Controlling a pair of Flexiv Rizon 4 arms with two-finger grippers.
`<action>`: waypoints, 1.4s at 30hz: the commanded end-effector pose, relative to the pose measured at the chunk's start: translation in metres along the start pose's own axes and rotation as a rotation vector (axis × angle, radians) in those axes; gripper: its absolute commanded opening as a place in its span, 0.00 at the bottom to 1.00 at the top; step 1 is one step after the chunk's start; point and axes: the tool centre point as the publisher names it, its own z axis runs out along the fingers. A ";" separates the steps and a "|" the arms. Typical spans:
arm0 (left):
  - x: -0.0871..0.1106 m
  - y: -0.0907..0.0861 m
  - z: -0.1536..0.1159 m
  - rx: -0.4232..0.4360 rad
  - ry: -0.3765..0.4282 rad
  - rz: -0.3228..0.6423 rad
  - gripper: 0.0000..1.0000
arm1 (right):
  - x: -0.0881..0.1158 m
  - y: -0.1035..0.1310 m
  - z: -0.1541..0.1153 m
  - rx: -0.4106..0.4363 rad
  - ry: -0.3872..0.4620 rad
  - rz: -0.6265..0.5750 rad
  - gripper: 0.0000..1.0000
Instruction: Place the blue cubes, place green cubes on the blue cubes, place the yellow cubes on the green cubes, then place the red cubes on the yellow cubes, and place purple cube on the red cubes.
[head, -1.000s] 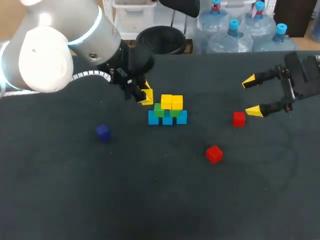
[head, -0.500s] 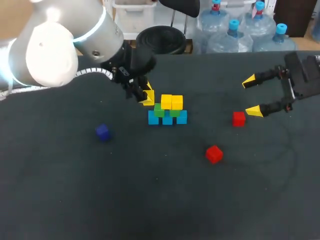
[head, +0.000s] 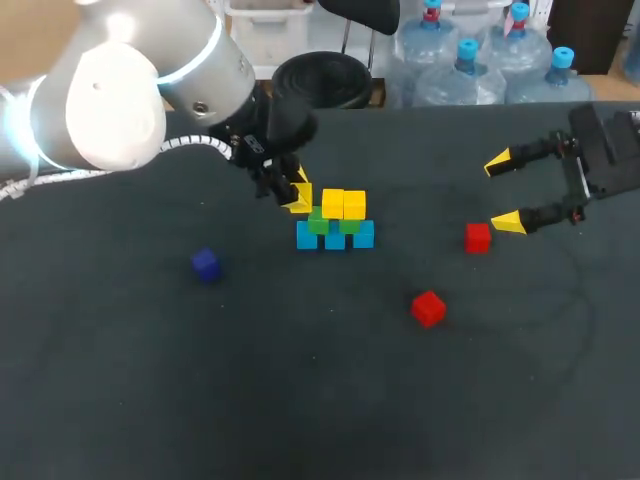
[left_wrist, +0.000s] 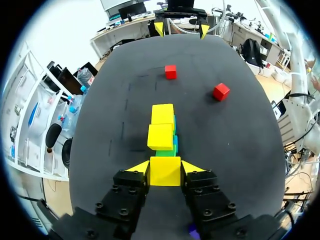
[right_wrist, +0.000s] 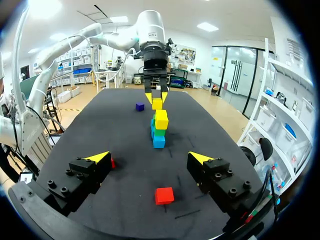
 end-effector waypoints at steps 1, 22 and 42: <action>-0.001 0.006 0.003 0.011 0.002 0.003 0.00 | 0.000 0.000 0.000 0.001 -0.001 -0.001 1.00; -0.004 0.007 0.010 0.020 0.007 0.011 0.00 | 0.000 0.000 0.000 0.001 -0.001 -0.001 1.00; -0.006 0.006 0.013 0.025 0.005 0.011 0.00 | 0.000 0.000 0.000 0.001 -0.001 -0.001 1.00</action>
